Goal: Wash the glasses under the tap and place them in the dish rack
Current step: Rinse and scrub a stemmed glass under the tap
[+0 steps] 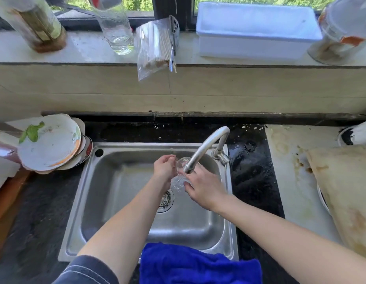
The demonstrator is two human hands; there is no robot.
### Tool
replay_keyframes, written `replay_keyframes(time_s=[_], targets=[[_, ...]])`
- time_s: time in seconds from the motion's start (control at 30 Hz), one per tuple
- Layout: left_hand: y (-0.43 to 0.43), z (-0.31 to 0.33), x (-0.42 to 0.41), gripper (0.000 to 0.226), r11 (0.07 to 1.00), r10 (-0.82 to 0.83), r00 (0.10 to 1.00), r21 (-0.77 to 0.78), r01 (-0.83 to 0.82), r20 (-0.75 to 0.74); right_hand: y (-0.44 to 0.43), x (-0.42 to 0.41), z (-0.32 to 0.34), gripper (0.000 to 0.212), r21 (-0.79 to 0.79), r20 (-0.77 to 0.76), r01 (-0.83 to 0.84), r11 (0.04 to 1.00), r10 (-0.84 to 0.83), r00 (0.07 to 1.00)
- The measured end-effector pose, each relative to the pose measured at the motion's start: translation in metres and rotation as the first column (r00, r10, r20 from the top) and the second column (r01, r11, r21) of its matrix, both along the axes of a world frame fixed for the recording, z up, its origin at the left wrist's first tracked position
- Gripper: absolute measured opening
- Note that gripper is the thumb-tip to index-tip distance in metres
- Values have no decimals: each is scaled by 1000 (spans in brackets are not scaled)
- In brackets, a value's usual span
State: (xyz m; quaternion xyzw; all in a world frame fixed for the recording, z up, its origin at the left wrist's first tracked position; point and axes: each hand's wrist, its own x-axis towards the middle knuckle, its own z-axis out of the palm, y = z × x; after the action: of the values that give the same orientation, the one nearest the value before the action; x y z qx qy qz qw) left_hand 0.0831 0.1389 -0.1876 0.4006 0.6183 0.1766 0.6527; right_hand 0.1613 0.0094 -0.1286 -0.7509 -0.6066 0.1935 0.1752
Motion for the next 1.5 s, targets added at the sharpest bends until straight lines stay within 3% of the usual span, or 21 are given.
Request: replay_keyframes(time_s=[0.17, 0.3, 0.47, 0.6, 0.7, 0.8, 0.9, 1.0, 1.13, 1.23, 1.4, 1.5], targets=[[6, -3, -7, 13, 997, 79, 997, 15, -80, 21, -9, 2, 2, 32, -15, -87, -25, 1000, 24, 996], [-9, -1, -3, 14, 998, 66, 996, -4, -66, 67, 2, -5, 3, 33, -81, -80, 120, 989, -126, 989], [-1, 0, -17, 14, 988, 153, 986, 14, -155, 65, -4, -3, 4, 26, -102, -271, 92, 990, -117, 955], [-14, 10, -16, 17, 996, 42, 994, -83, -34, 101, 7, -9, 7, 34, -83, -257, 216, 973, -230, 939], [-2, 16, -28, 10, 960, -125, 992, -249, 129, 35, 2, -1, 11, 23, -35, -221, 59, 998, -65, 973], [1, 19, -32, 14, 894, -354, 934, -310, 323, -50, -2, 4, 7, 17, -78, -162, -88, 993, 75, 984], [-3, 12, -25, 15, 950, -230, 971, -229, 211, -61, -1, -3, 6, 23, -126, -98, -110, 986, 98, 990], [-4, 6, -27, 9, 984, -67, 998, -169, 65, -7, -7, -2, 10, 31, -194, -131, -41, 980, 16, 991], [-20, 12, -22, 10, 988, -67, 997, -136, 70, 26, 3, -16, 18, 37, -110, -134, 72, 991, -87, 987], [-10, 10, -30, 18, 997, -22, 1000, -80, 23, 4, -8, -14, 18, 31, -103, -175, -40, 994, 21, 984], [-7, 11, -41, 14, 969, -234, 968, -99, 224, -93, -8, -6, 10, 36, -158, 5, -160, 974, 163, 987], [-3, 16, -46, 13, 965, -251, 963, -108, 241, -94, -3, -1, 10, 31, -123, -27, -188, 974, 186, 982]])
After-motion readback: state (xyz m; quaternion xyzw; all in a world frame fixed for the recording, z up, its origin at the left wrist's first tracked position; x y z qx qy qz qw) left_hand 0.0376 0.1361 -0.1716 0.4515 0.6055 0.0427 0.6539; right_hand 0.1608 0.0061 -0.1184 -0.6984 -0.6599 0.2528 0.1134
